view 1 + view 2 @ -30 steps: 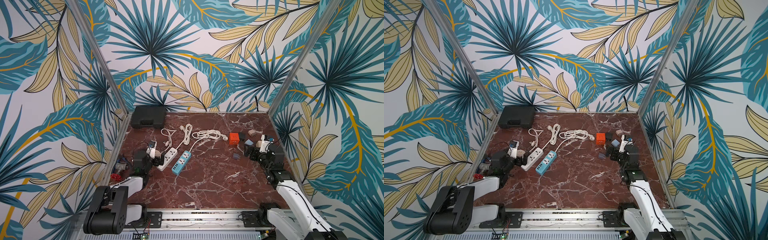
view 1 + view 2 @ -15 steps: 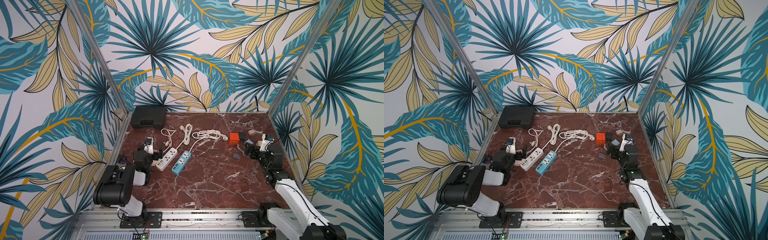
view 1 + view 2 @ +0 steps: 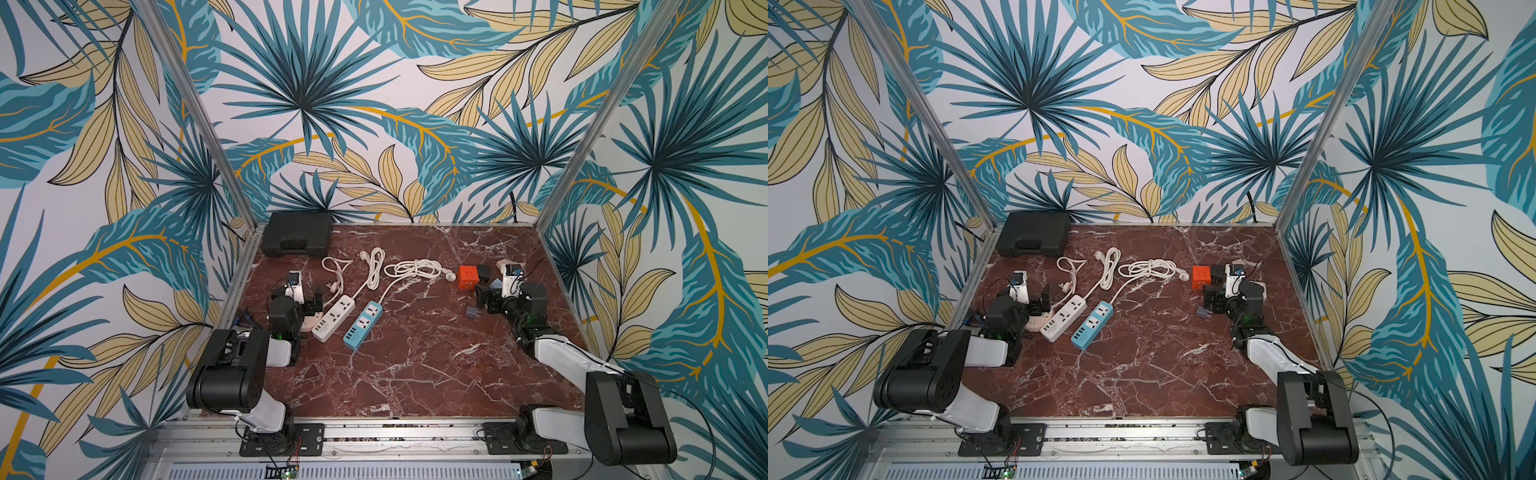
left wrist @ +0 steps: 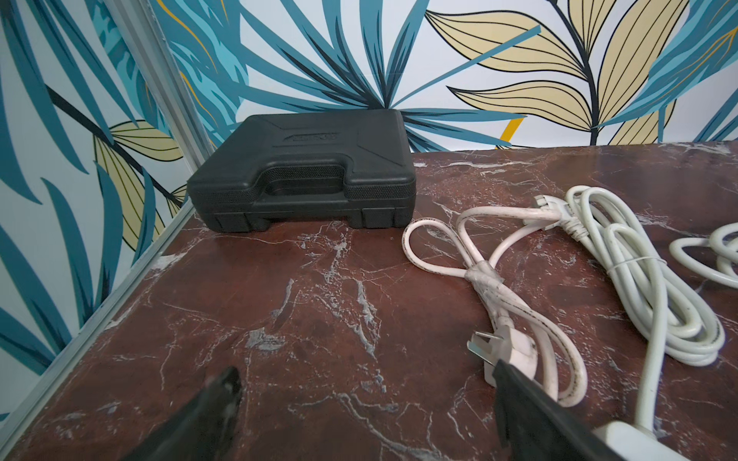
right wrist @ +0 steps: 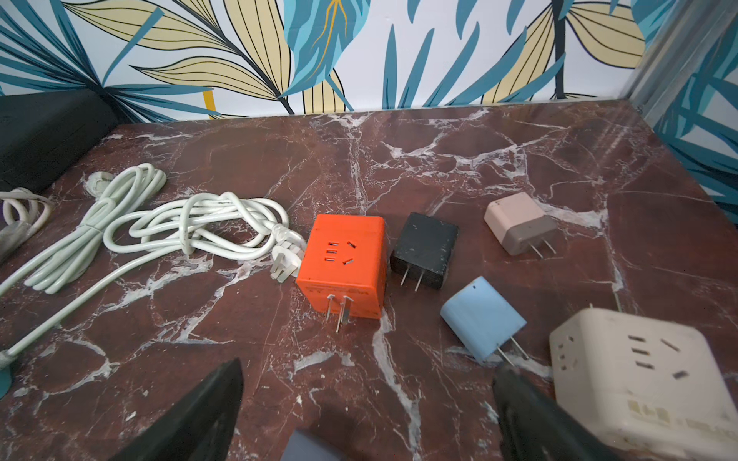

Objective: Pull the plug off the socket
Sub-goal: Reset both arms

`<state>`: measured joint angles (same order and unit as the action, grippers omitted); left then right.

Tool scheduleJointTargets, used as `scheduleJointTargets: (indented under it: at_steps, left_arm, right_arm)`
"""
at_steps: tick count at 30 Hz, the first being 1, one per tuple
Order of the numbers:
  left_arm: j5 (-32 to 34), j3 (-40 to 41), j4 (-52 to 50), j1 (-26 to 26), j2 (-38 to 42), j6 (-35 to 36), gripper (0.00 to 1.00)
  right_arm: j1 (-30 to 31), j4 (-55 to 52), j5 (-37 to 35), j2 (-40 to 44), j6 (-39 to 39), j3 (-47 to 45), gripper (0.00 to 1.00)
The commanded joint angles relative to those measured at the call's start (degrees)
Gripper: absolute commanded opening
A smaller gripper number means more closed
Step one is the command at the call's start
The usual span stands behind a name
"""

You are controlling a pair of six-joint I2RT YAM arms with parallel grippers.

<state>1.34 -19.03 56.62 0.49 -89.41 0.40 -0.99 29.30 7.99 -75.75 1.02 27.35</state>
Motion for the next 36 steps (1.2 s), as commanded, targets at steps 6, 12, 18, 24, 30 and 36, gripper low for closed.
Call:
scheduleJointTargets:
  at_steps: [6,12,18,24,30,36]
  left_arm:
    - [0.68,-2.16,-0.6,0.48,-0.34,-0.5,1.0]
    - [0.74,-2.16,-0.64,0.48,-0.37,-0.45,1.0]
    - [0.73,-2.16,-0.63,0.48,-0.35,-0.48,1.0]
    - [0.77,-2.16,-0.62,0.48,-0.34,-0.43,1.0]
    - [0.68,-2.24,-0.81,0.48,-0.36,-0.5,1.0]
    - [0.64,-2.33,-0.96,0.52,-0.36,-0.49,1.0]
  right_arm:
    - [-1.03,19.13,-1.43,-9.63,-0.21,-4.57,1.0]
    - [-0.85,21.12,-1.6,-10.8,-0.82,-4.59,1.0]
    - [-0.85,20.79,-1.67,-10.54,-0.75,-4.59,1.0]
    - [-0.85,20.71,-1.74,-10.56,-0.75,-4.59,1.0]
    - [-0.85,20.71,-1.76,-10.56,-0.75,-4.55,1.0]
    - [-0.85,20.71,-1.74,-10.56,-0.71,-4.58,1.0]
